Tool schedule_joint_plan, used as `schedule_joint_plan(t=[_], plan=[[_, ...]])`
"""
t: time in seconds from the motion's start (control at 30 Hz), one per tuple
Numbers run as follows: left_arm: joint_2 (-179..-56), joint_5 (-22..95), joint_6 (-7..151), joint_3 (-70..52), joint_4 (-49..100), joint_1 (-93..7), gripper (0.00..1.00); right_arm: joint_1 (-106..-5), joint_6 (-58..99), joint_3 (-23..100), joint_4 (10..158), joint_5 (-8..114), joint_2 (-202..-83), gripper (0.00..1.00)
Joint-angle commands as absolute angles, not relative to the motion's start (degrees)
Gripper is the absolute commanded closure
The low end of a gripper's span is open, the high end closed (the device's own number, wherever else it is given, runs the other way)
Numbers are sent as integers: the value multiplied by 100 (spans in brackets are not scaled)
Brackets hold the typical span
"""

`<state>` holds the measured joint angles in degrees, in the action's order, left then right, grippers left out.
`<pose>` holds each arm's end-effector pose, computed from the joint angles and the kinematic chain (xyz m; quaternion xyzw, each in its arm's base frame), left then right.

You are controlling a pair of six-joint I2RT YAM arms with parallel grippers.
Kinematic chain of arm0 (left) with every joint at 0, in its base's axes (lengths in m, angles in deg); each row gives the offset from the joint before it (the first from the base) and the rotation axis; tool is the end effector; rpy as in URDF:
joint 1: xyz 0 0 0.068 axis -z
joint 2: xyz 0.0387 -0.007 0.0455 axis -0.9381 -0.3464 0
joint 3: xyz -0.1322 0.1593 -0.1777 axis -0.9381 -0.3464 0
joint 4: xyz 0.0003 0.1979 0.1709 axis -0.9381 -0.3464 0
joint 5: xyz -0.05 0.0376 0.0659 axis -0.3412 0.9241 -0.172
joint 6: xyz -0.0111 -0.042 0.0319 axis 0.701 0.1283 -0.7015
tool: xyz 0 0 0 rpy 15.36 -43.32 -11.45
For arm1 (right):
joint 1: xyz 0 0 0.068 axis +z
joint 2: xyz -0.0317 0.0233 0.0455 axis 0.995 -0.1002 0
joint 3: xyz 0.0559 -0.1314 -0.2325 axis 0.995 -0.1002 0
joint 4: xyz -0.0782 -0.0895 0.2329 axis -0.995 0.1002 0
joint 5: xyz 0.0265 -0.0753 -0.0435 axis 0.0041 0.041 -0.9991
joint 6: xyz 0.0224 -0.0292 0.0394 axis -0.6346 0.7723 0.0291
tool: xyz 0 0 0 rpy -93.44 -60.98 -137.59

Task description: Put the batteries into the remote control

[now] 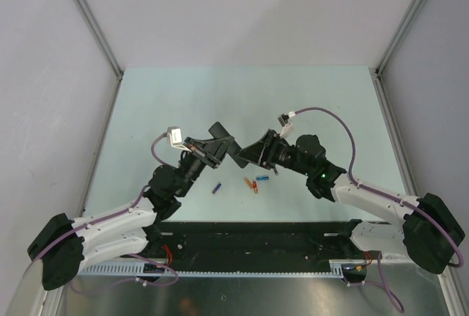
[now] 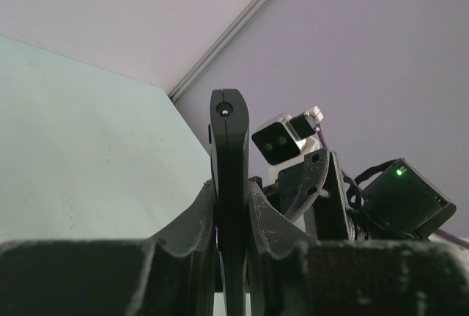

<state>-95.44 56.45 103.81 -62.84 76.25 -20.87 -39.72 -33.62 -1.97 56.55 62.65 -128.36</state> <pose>0.1375 -0.1464 0.2679 -0.0558 0.5888 -0.5379 0.6007 0.1801 0.1923 0.2706 0.0012 0.7332 0.6015 0.3172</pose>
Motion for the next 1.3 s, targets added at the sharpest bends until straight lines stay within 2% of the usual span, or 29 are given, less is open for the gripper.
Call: schedule_joint_plan(t=[0.0, 0.03, 0.07, 0.3, 0.4, 0.43, 0.53, 0.73, 0.87, 1.03, 1.13, 1.27], plan=[[-9391, 5663, 10315, -6177, 7871, -2016, 100, -3986, -3413, 23, 5382, 6324, -12895, 47], [-9382, 5672, 10315, -6177, 7871, -2016, 100, -3978, -3405, 23, 5399, 6324, -12895, 53], [-9365, 5689, 10315, -6177, 7871, -2016, 100, -3969, -3396, 23, 5434, 6324, -12886, 54], [-9329, 5734, 10297, -6150, 7871, -2016, 100, -3934, -3299, 23, 5575, 6298, -12825, 57], [-9364, 5716, 10315, -6150, 7871, -2016, 100, -3934, -3317, 23, 5549, 6341, -12816, 43], [-9382, 5707, 10324, -6159, 7871, -2016, 100, -3942, -3317, 32, 5540, 6341, -12816, 29], [-9435, 5707, 10394, -6212, 7862, -2016, 100, -3960, -3361, 23, 5558, 6350, -12728, 13], [-9601, 5751, 10771, -6344, 7819, -2025, 100, -4057, -3081, 154, 6398, 6166, -12290, 4], [-9759, 5313, 11446, -6361, 7643, -2297, 100, -3969, -2036, 742, 8278, 5421, -11728, 4], [-10497, 3398, 12633, -6125, 7625, -3193, 100, -3496, -963, 1507, 10615, 3780, -11252, 9], [-11024, 2642, 12924, -5852, 7643, -3343, 100, -2926, -593, 1885, 11469, 2778, -11312, 9], [-11516, 2201, 13074, -5623, 7792, -3352, 100, -2275, -364, 2228, 11973, 2317, -11707, 10]])
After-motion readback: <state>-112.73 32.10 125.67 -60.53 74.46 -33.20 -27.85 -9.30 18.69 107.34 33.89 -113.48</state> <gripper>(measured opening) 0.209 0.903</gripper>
